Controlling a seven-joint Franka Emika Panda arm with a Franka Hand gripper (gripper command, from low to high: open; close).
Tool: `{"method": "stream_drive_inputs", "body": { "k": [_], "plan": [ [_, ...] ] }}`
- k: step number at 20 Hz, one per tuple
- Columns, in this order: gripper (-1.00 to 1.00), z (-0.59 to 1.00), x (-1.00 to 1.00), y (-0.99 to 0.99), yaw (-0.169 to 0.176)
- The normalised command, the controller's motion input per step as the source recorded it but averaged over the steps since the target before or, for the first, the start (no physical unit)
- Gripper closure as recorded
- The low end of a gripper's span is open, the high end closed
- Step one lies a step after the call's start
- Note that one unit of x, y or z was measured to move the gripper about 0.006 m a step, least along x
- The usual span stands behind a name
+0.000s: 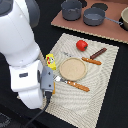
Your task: Interact with the objects in diverse but meaningful ways.
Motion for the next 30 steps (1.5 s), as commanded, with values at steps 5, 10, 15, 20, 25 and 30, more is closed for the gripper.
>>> {"method": "stream_drive_inputs", "body": {
  "k": [5, 10, 15, 20, 25, 30],
  "plan": [
    [1.00, 0.05, 0.92, -0.16, -0.009],
    [1.00, 0.04, 0.92, -0.10, -0.007],
    [1.00, 0.16, 0.75, 0.09, -0.011],
    [-1.00, 0.63, 0.52, 0.19, -0.006],
    [-1.00, 1.00, 0.14, 0.37, 0.000],
    [-1.00, 1.00, 0.16, 0.62, 0.023]
  ]
}}
